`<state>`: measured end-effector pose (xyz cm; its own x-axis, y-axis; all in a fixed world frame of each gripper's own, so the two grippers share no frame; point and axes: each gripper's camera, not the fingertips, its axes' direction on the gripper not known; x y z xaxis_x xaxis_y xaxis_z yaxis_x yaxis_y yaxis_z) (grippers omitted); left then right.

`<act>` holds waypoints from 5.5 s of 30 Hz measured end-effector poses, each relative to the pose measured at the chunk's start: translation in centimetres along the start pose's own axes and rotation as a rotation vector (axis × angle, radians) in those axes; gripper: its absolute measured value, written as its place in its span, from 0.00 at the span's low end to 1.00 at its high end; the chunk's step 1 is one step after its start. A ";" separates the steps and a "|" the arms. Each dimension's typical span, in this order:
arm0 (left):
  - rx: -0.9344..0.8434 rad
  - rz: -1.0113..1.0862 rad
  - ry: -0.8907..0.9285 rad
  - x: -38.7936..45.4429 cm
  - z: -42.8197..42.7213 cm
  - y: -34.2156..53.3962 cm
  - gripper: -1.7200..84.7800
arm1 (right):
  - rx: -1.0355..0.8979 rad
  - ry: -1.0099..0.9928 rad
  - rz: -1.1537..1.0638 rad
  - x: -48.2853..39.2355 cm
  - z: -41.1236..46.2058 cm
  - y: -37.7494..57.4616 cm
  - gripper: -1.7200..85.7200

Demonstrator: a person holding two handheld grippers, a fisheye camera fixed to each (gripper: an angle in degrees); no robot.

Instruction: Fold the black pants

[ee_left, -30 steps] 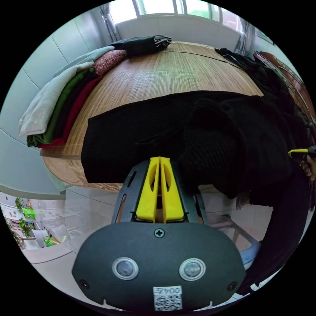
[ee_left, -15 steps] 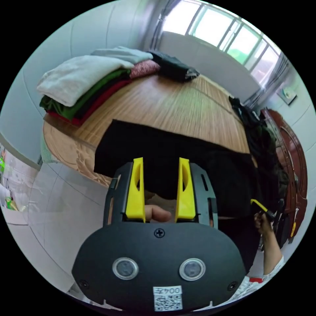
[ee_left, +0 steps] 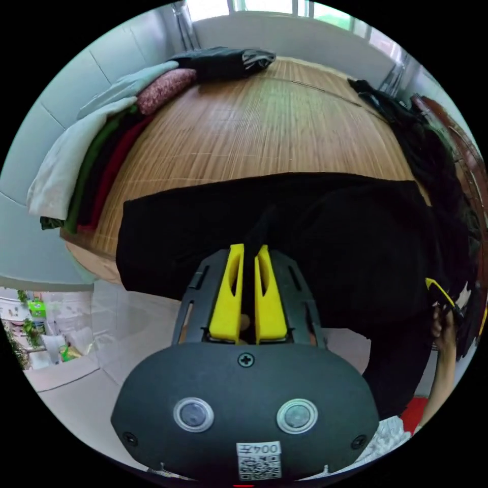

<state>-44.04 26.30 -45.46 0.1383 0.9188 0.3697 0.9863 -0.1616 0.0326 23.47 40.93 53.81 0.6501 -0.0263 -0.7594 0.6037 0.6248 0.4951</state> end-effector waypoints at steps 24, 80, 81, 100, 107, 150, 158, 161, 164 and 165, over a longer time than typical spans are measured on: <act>0.692 0.584 0.451 -11.0 3.1 36.4 0.02 | -0.279 -0.963 0.128 -5.9 6.8 -3.6 0.17; 0.695 -0.502 0.737 -37.9 -32.3 27.8 0.05 | -0.225 0.214 -0.184 -38.8 5.9 -9.2 0.10; 0.673 -0.442 0.721 -36.8 -33.6 25.9 0.06 | -0.232 0.234 -0.198 -39.3 6.1 -9.2 0.09; 0.093 0.128 0.222 -7.4 -36.1 5.8 0.17 | -0.243 0.294 -0.290 -51.4 4.4 -11.4 0.09; 0.127 0.221 0.107 0.2 -37.9 7.7 0.07 | -0.232 0.281 -0.263 -52.1 3.1 -10.9 0.08; 0.343 -0.277 0.942 0.5 -38.3 28.3 0.03 | -0.021 -0.617 0.412 -1.5 -8.3 18.3 0.11; 0.260 -0.399 1.018 -4.6 -34.7 25.6 0.03 | -0.025 -0.910 0.605 5.7 -2.1 24.6 0.12; 0.248 -0.410 1.021 -6.8 -34.2 24.7 0.03 | -0.052 -0.878 0.597 6.7 -1.3 25.5 0.12; 0.237 -0.401 1.009 -8.7 -34.0 23.9 0.03 | -0.043 -0.874 0.618 8.1 -0.8 26.5 0.13; 0.236 -0.400 1.008 -9.0 -34.0 23.8 0.03 | -0.039 -0.877 0.620 8.3 -0.8 26.6 0.13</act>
<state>-24.87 1.95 -16.45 -0.2247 0.1578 0.9616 0.9505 0.2527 0.1806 44.57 58.00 60.35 0.9516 -0.2372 0.1952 0.0495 0.7455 0.6646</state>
